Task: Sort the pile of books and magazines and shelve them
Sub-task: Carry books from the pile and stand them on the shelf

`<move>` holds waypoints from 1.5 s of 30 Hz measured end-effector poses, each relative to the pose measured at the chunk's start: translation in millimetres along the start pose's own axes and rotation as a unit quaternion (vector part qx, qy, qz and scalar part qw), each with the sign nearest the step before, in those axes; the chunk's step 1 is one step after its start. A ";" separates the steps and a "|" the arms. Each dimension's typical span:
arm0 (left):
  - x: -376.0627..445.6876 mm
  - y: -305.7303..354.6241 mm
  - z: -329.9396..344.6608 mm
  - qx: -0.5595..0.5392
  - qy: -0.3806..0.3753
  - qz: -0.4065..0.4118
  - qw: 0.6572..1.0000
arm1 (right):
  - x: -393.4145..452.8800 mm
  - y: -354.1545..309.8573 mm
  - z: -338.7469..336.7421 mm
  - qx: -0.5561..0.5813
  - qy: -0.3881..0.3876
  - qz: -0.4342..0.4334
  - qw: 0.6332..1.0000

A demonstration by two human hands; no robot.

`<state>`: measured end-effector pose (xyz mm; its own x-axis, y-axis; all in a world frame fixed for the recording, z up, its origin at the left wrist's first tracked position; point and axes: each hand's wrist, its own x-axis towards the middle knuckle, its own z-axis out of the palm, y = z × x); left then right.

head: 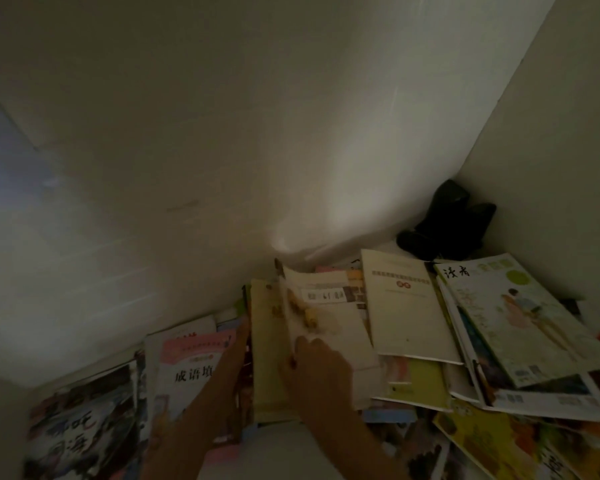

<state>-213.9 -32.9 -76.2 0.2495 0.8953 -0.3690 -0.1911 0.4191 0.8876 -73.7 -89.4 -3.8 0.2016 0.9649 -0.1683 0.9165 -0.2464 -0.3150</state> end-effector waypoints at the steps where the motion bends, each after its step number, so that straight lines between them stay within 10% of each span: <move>1: -6.6 14.6 14.0 -0.034 0.025 -0.134 0.990 | -4.7 -9.6 9.5 -0.025 0.000 -0.007 1.000; 6: -1.0 18.0 33.5 0.076 0.103 -0.101 0.987 | -7.6 -6.9 7.4 0.072 -0.061 -0.072 0.993; 12: 1.4 -9.3 13.9 0.144 0.047 -0.086 0.985 | 31.4 90.8 5.0 0.221 -0.003 0.186 0.957; 21: -18.9 45.7 25.4 0.160 -0.061 0.069 0.983 | 29.2 89.7 8.8 0.618 -0.082 0.085 0.777; 30: 13.6 58.8 95.8 0.233 -0.113 0.165 0.952 | 35.5 135.5 -38.4 0.583 0.097 -0.004 0.807; 45: 10.3 3.9 115.3 0.134 -0.019 0.073 0.988 | 51.3 158.0 -9.8 0.548 0.051 0.015 0.834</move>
<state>-102.7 -39.5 -44.8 0.2750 0.9345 -0.2260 0.0294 0.2267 0.9735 84.9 -77.9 -53.1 0.2991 0.9454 -0.1293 0.0541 -0.1520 -0.9869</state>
